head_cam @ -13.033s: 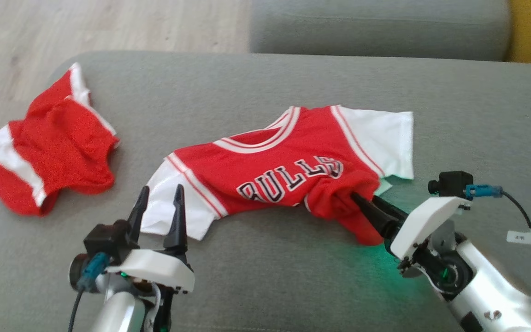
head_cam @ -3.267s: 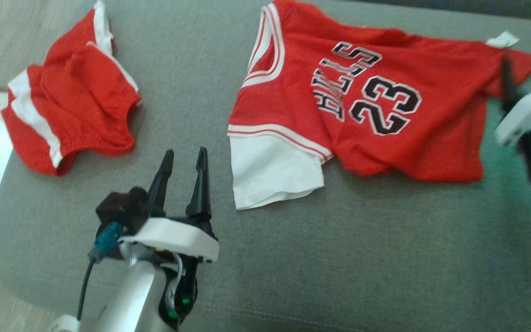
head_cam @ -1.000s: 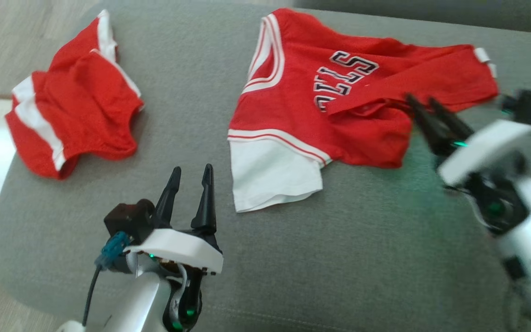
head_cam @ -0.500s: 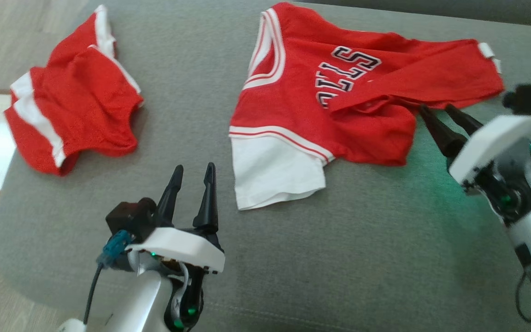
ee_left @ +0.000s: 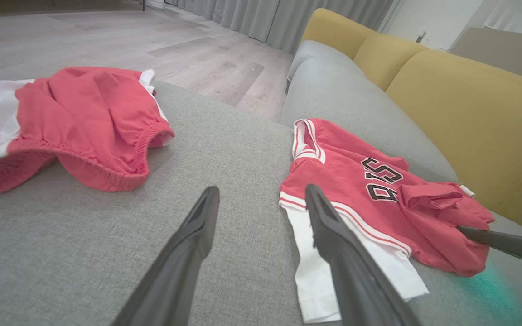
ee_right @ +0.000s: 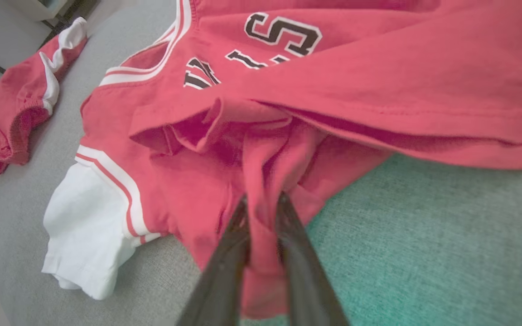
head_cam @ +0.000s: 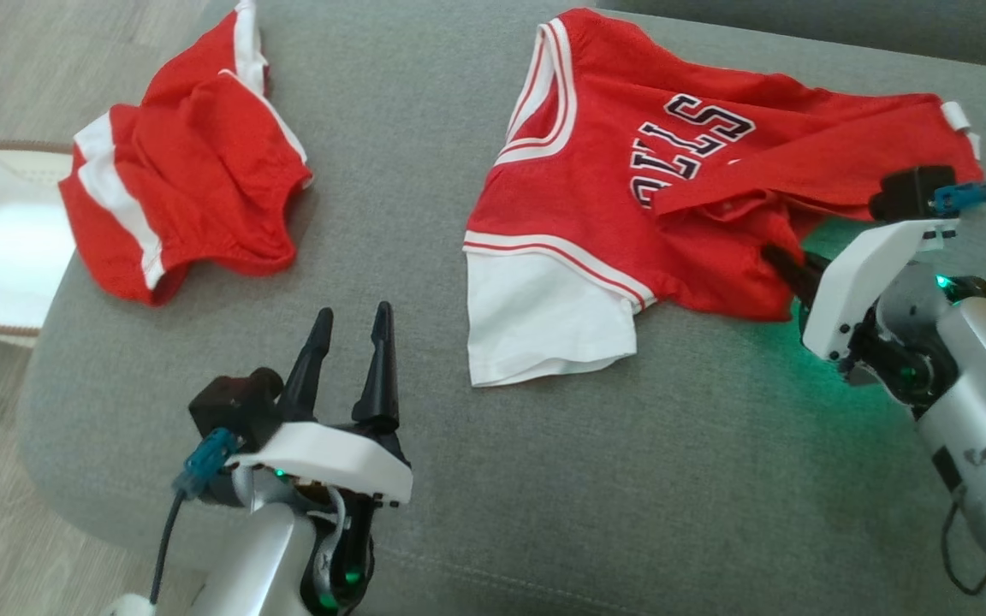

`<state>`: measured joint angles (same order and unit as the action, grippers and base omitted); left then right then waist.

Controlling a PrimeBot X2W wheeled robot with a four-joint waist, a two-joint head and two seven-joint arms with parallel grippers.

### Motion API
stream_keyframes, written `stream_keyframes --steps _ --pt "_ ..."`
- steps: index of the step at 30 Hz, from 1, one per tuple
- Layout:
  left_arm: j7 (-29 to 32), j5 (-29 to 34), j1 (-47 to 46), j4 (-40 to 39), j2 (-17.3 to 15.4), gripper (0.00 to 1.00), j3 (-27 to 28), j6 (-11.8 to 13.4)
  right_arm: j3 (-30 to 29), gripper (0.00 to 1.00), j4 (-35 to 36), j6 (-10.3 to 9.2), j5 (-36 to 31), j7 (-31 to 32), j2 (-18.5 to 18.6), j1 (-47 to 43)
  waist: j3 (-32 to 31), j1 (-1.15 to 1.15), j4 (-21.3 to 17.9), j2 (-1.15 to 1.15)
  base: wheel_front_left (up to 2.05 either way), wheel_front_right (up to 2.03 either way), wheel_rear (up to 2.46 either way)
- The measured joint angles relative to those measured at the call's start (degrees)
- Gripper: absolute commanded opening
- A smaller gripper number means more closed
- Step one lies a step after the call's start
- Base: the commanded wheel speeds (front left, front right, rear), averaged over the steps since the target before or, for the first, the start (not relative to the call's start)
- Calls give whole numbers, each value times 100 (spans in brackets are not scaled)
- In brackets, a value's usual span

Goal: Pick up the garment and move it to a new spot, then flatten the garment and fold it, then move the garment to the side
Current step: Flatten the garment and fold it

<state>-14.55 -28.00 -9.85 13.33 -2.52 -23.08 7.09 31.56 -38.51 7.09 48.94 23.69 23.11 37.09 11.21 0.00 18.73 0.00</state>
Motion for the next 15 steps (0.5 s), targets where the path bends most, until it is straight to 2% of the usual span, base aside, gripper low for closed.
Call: stream_keyframes --steps 4,8,14,15 --pt "0 5 16 4 1 100 35 -2 -45 0 78 0 -19 -616 -42 -12 -53 0 -139 0 0 0 0" --pt "0 42 32 36 0 100 143 -10 -297 0 465 0 27 -1214 -38 -156 -154 0 -360 0 0 0 0" --pt "0 160 46 131 1 100 190 -63 -622 0 880 0 158 -1372 -10 -1088 -266 0 -739 0 0 0 0" --pt "0 185 47 136 0 100 201 -73 -703 2 939 0 158 -1386 -4 -1305 -282 0 -819 0 0 0 0"
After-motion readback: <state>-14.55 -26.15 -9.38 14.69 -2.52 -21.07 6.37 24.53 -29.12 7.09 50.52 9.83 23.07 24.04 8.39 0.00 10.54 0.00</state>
